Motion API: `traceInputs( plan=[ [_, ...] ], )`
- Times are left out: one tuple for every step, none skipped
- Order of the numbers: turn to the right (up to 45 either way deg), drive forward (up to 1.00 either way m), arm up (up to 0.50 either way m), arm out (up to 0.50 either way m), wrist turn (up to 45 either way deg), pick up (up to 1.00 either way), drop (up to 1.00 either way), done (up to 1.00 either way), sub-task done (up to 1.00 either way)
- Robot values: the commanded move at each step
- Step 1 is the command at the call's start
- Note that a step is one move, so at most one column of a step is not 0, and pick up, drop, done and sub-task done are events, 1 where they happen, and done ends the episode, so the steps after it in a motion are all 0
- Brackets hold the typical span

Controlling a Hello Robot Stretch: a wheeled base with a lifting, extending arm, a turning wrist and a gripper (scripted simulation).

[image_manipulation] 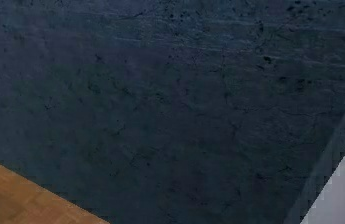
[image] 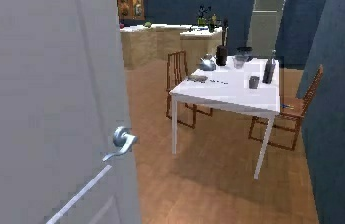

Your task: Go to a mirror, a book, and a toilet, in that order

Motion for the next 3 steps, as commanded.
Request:
traceInputs(
  plan=[
    [12.0, 0.00, 0.00, 0.00, 0.0, 0.00, 0.00, 0.00, 0.00],
    [0.0, 0.75, 0.00, 0.00, 0.0, 0.00, 0.00, 0.00, 0.00],
    [-18.0, 0.00, 0.00, 0.00, 0.0, 0.00, 0.00, 0.00, 0.00]
  ],
)
